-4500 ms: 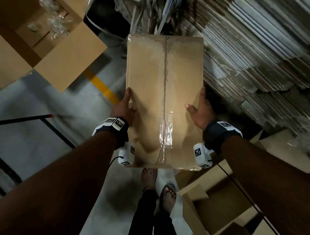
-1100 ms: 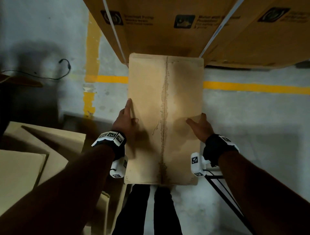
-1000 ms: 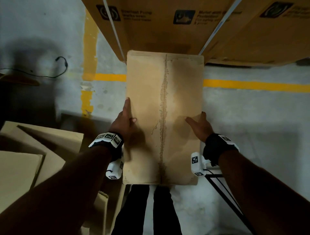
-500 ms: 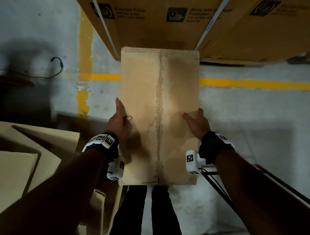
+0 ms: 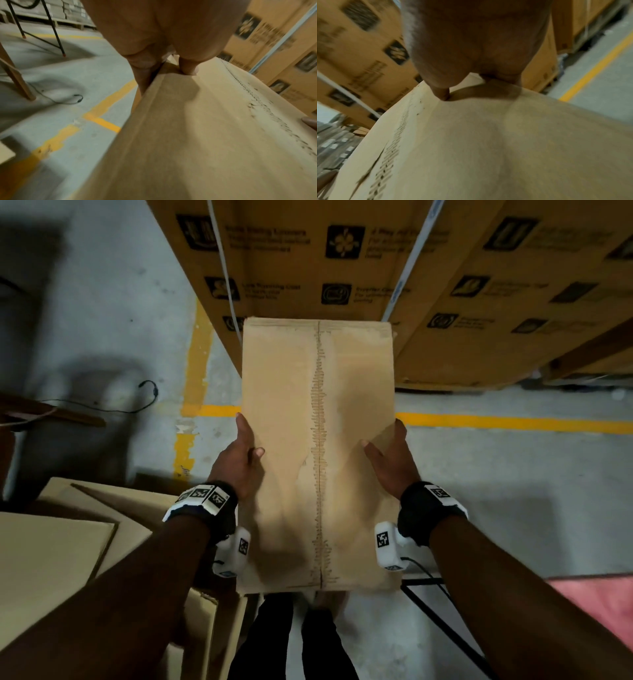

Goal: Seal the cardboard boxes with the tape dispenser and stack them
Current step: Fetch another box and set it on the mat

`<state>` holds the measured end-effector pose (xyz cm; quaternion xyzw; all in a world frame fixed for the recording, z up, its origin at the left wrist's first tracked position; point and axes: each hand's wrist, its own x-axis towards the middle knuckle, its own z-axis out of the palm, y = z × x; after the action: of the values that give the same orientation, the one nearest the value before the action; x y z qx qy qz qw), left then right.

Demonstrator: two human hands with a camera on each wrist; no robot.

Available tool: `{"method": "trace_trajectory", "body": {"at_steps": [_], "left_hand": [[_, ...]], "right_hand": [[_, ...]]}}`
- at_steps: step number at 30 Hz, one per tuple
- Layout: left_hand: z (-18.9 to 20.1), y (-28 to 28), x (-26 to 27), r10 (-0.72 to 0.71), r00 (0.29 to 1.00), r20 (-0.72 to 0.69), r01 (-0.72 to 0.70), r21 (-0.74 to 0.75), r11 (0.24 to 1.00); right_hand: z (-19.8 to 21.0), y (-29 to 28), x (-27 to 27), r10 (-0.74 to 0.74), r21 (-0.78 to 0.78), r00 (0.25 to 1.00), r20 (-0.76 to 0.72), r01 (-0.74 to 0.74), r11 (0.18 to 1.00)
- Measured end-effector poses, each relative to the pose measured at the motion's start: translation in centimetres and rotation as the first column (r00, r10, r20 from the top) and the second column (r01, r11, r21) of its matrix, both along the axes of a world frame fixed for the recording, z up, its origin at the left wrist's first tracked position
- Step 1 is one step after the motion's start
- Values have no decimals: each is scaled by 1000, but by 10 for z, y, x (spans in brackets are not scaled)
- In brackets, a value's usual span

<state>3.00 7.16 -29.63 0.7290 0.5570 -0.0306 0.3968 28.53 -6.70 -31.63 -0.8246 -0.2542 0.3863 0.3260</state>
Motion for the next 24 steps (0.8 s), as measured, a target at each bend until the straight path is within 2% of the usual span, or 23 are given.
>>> {"method": "trace_trajectory", "body": {"at_steps": [7,13,17,24], "left_hand": [[102,-13,-7,-110,994,25,106,113,988],[177,-33,-24,-140,990,-14,140,167,976],[216,-48,-41,-167,986,-5,165,195,967],[257,-64,-71,-250,968,1,243,234,941]], "right_hand": [[96,-23,-8,2,146,999,37,-7,989],[166,-47,-24,18,173,993,117,-38,984],[207,-66,-42,41,112,986,160,-60,992],[264,-102,-84,-47,126,967,251,16,992]]}}
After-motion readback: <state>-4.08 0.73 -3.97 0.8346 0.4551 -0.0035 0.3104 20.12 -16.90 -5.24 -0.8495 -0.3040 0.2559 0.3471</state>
